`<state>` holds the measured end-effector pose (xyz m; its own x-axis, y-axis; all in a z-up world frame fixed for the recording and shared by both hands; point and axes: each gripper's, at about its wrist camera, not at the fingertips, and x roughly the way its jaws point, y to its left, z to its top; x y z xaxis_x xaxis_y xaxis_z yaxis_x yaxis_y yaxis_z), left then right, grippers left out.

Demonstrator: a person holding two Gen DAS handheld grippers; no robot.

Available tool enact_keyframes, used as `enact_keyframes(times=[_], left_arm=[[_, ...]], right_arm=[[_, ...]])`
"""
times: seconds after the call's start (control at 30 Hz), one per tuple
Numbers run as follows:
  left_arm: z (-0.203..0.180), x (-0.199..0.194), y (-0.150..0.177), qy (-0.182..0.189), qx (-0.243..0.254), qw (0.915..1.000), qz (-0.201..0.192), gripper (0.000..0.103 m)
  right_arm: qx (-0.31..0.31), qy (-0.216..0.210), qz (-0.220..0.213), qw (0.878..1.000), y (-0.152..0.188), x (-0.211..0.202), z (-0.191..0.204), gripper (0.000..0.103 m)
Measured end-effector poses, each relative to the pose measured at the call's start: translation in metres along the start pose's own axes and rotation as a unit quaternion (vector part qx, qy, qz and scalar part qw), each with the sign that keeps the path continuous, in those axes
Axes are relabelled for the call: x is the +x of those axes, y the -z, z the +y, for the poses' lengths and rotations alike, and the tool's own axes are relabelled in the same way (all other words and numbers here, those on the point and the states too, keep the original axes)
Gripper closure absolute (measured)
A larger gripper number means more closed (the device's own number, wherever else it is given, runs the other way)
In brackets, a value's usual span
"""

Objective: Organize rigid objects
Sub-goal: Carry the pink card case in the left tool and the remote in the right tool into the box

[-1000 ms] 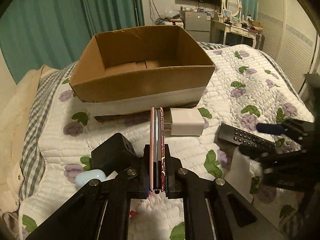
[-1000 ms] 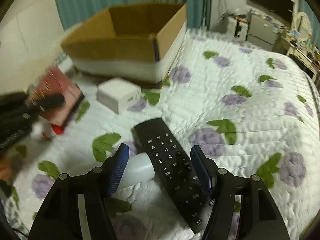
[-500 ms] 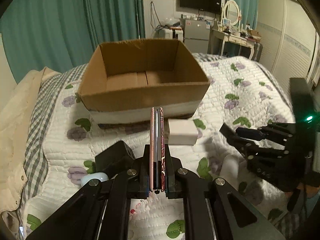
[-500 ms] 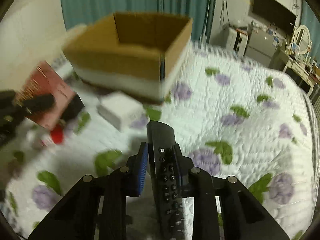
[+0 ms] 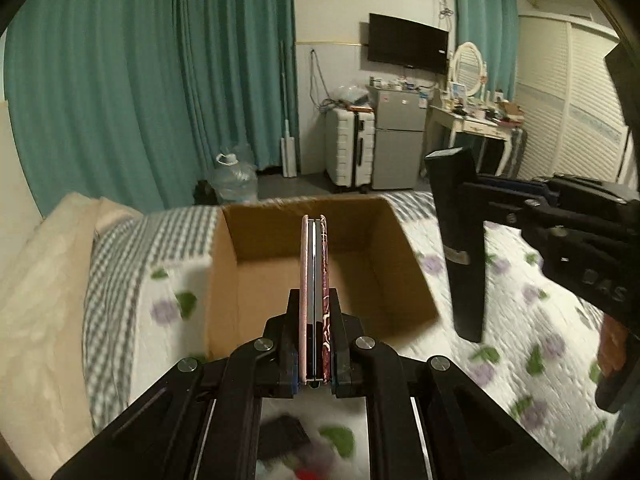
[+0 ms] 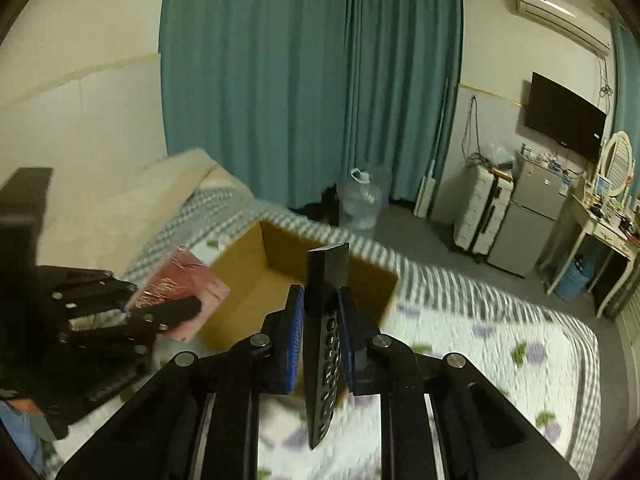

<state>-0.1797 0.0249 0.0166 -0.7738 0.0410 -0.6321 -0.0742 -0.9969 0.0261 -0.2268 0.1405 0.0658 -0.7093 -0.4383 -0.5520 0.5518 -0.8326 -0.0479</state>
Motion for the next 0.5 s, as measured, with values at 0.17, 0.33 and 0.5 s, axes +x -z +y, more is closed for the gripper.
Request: enact_keyframes(times=[0.17, 0.33, 0.5], left_arm=[[0.016, 0.053, -0.016, -0.015, -0.008, 0.9995, 0.026, 0.093], [0.023, 0.099, -0.001, -0.021, -0.002, 0.9981, 0.058, 0.093], [0.019, 0.116, 0.013, -0.040, 0.012, 0.9974, 0.058, 0.081]], right_arm=[[0.002, -0.009, 0.028, 1.000, -0.006, 0.053, -0.002, 0.088], [0.010, -0.016, 0.063, 0.998, 0.013, 0.099, -0.009, 0.088], [0.028, -0.021, 0.066, 0.997, 0.020, 0.127, -0.021, 0.088]])
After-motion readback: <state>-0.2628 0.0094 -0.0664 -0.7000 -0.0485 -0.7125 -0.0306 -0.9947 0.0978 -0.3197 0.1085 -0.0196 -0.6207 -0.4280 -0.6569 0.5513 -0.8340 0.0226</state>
